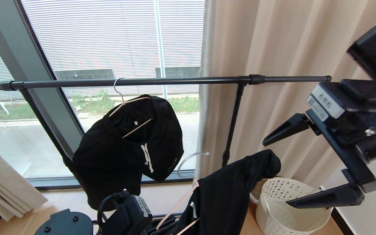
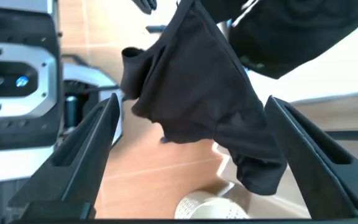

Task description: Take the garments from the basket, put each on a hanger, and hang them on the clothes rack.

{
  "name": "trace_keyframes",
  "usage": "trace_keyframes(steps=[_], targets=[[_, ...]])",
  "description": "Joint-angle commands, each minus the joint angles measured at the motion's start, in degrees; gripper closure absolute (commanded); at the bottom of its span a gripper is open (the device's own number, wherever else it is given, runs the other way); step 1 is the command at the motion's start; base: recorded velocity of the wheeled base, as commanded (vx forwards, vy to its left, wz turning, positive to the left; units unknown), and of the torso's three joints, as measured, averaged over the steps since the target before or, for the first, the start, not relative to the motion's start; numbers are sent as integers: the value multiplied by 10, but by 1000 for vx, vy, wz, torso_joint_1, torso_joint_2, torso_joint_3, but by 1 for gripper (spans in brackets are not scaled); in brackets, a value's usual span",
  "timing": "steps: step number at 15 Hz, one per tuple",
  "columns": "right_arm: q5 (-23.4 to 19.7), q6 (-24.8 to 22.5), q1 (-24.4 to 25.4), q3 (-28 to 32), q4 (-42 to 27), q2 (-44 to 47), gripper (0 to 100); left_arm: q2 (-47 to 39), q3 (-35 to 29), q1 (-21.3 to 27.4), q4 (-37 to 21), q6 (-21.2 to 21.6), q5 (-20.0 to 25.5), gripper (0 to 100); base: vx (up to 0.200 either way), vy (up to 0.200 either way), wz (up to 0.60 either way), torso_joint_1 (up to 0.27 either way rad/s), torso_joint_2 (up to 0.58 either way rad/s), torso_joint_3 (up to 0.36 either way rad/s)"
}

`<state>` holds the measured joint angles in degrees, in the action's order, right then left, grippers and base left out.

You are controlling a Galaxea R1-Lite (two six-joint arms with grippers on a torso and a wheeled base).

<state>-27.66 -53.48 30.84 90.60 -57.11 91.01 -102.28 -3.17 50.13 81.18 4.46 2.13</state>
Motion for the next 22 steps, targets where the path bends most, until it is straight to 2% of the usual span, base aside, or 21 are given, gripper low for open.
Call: trace_keyframes(steps=[1, 3, 11, 15, 16, 22], targets=[[-7, -82, -15, 63, -41, 114, 0, 2, 0, 6, 0, 0, 0, 100, 0, 0, 0, 0, 0, 0], [-6, -106, -19, 76, -41, 149, 0, 2, 1, 16, 0, 1, -2, 100, 0, 0, 0, 0, 0, 0], [-2, -106, -3, 79, -27, 223, 0, 4, 2, 18, 0, 1, -2, 100, 0, 0, 0, 0, 0, 0], [2, -104, -2, 77, -14, 223, 0, 4, 3, 19, 0, 2, -2, 100, 0, 0, 0, 0, 0, 0], [2, -104, -2, 76, -14, 223, 100, 4, 3, 20, 0, 2, -2, 100, 0, 0, 0, 0, 0, 0], [1, -105, 4, 65, -12, 211, 100, 2, 4, 21, 0, 1, -2, 100, 0, 0, 0, 0, 0, 0]])
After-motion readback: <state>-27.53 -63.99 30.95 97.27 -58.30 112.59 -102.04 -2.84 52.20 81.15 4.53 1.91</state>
